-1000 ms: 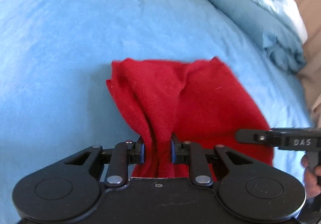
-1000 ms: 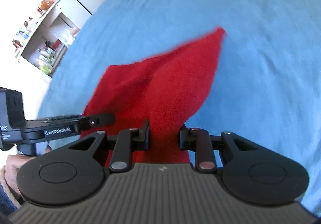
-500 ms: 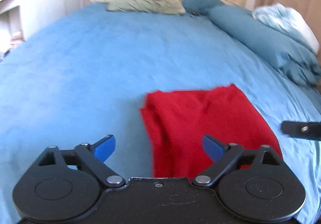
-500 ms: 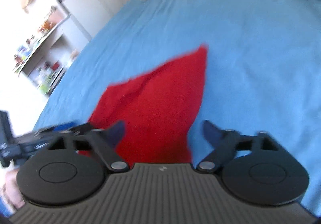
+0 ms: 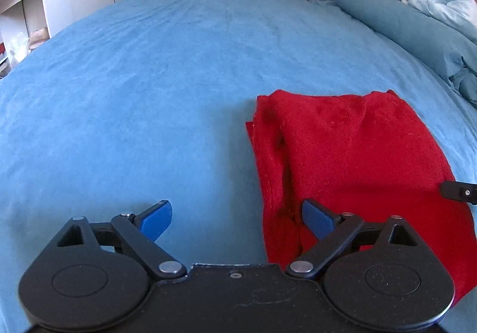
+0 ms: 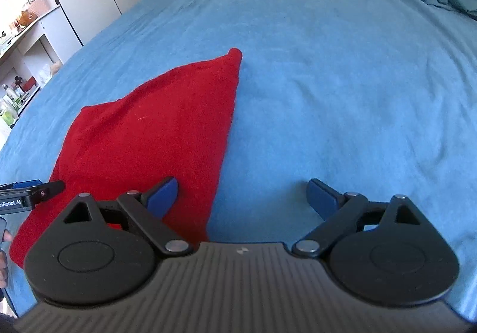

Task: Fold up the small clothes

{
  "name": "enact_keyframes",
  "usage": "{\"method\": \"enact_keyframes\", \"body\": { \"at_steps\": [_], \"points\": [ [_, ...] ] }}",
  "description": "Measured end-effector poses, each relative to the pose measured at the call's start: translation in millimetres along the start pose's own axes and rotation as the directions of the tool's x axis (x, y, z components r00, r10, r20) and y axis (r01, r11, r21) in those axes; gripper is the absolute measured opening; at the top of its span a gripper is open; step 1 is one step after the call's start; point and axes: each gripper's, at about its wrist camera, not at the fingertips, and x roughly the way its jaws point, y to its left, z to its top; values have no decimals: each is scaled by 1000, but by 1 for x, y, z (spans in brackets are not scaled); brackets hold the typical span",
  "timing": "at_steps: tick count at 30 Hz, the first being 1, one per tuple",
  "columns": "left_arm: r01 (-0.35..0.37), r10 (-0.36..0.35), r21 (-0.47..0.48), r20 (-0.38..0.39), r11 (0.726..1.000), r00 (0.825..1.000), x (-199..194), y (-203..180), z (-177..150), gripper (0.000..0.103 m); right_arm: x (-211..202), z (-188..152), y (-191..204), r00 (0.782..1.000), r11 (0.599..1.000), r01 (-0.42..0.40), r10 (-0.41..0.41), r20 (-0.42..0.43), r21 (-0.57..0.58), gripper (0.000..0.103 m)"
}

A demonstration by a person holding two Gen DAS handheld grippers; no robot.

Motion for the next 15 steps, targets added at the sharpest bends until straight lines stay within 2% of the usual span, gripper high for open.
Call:
{"method": "enact_keyframes", "body": {
  "at_steps": [3,6,7,10,13,15],
  "points": [
    [-11,11,1,25,1000,1000,-23,-2,7,91,-23,5,10,999,1000,3,-2,35,-27,103],
    [-22,20,14,115,1000,993,-70,-5,15,92,-70,13,22,995,998,-9,15,102,-58,103],
    [-29,25,21,141,999,990,-88,-7,18,92,-88,15,27,993,998,-13,20,119,-62,103],
    [-50,44,22,215,999,976,-149,-12,23,103,-143,21,44,987,997,-6,18,159,-75,103],
    [-45,39,16,255,999,966,-203,-14,19,103,-194,18,59,980,995,37,-20,196,-87,103],
    [-55,50,11,248,998,967,-233,-17,13,103,-222,12,71,979,993,76,-57,194,-92,103]
  ]
}}
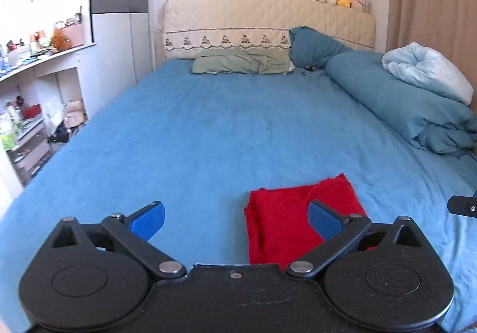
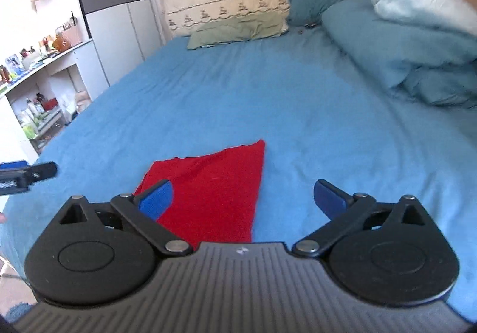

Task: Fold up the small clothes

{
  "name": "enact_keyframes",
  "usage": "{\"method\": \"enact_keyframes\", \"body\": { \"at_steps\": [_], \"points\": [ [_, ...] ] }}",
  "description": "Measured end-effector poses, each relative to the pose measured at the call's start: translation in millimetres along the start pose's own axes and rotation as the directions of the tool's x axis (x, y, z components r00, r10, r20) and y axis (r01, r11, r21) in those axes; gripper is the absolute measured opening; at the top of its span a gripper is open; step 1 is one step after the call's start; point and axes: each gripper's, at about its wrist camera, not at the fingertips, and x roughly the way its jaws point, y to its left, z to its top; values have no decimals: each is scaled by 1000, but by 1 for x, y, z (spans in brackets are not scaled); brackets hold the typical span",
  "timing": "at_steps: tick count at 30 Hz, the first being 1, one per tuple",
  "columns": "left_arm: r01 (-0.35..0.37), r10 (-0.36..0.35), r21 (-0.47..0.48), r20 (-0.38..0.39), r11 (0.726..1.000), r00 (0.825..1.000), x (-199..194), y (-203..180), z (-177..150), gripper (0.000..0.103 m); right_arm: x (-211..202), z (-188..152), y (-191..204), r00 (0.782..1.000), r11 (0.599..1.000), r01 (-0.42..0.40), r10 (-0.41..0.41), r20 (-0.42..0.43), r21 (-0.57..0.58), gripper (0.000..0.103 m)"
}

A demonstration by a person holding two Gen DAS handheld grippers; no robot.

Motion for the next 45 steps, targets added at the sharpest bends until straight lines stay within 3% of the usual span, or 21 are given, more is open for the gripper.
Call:
{"method": "enact_keyframes", "body": {
  "at_steps": [6,13,21,45],
  "points": [
    [-33,33,8,-17,999,999,-67,-4,-17,103,-67,-14,32,997,996,73,-74,-24,-42,103],
    [-21,21,5,-60,1000,998,-101,-10,-53,103,-108,-55,63,986,987,122,-132,-101,-103,103],
    [-7,12,56,-93,998,996,-113,-21,-78,103,-118,-87,72,977,987,136,-149,-152,-89,103],
    [-9,12,64,-44,998,999,-127,-25,-77,103,-123,-87,66,978,987,145,-154,-142,-71,103]
  ]
}}
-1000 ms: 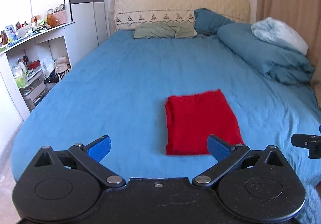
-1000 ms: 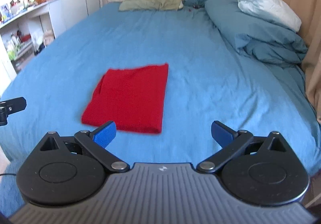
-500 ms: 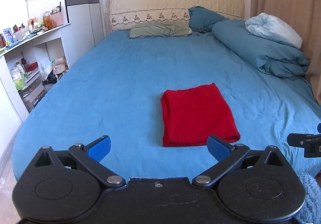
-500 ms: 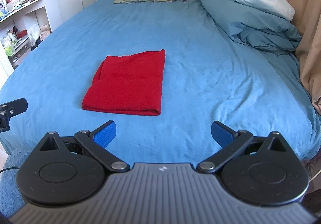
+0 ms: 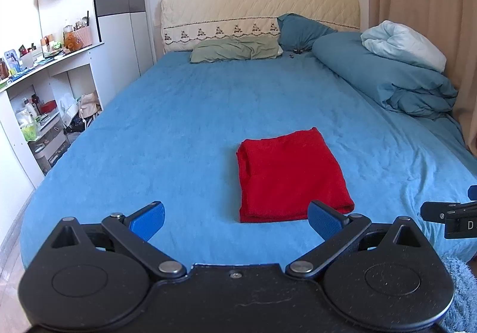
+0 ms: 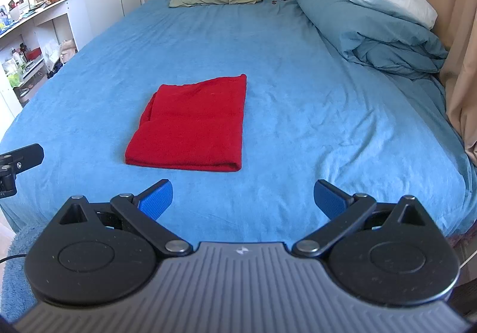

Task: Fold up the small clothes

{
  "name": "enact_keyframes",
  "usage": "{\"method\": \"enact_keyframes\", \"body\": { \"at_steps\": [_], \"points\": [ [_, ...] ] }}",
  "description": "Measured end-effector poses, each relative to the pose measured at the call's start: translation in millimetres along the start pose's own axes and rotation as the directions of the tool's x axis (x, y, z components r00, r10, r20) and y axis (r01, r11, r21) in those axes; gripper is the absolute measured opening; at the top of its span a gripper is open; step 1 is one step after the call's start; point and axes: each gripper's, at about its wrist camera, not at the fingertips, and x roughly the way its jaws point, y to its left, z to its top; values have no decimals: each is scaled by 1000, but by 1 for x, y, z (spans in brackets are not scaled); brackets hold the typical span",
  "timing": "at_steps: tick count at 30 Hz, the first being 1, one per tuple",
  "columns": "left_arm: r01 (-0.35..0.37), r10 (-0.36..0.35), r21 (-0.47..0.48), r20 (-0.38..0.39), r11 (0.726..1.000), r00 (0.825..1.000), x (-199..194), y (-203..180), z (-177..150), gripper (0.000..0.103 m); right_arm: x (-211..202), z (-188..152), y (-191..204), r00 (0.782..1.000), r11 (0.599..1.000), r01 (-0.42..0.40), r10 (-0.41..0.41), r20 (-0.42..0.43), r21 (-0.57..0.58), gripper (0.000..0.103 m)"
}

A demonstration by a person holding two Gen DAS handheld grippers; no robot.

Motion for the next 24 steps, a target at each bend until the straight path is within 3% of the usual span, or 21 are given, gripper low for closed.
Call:
{"method": "enact_keyframes", "body": {
  "at_steps": [24],
  "points": [
    [0,0,2,3,1000,1000,-4,5,2,103,-1,-4,4,1000,1000,3,-3,-2,8,103]
  ]
}}
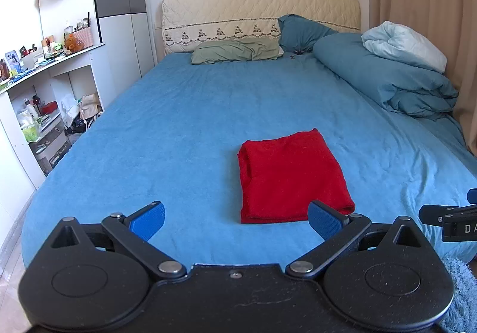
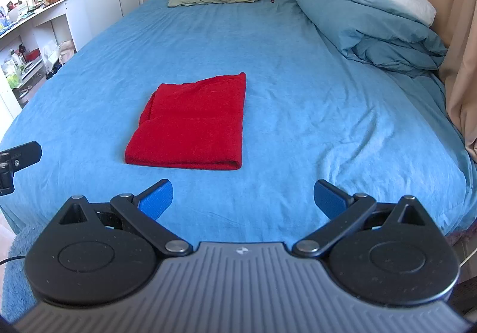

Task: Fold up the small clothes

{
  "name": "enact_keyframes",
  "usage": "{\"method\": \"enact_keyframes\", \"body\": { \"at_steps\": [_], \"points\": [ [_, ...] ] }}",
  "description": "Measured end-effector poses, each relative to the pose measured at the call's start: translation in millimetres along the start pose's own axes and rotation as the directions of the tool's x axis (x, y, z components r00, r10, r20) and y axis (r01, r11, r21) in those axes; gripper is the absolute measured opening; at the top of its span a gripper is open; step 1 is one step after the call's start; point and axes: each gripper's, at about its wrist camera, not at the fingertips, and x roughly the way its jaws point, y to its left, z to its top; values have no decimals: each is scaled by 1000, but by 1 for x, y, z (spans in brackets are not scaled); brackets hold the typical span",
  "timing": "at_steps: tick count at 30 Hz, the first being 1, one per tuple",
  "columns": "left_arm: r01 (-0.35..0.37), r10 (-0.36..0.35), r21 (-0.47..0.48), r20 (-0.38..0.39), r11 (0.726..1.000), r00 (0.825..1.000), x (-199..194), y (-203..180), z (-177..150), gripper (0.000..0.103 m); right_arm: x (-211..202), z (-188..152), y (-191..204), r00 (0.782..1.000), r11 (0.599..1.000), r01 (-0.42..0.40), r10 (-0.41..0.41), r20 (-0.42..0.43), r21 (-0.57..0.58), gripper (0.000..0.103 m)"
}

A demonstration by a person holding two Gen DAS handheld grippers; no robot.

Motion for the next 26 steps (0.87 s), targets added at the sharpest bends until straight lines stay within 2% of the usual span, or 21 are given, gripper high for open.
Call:
{"method": "enact_keyframes", "body": {
  "at_steps": [26],
  "points": [
    [-8,9,-14,24,1000,1000,5,8,1,103,3,1,8,1000,1000,-1,1,-7,16,103]
  ]
}}
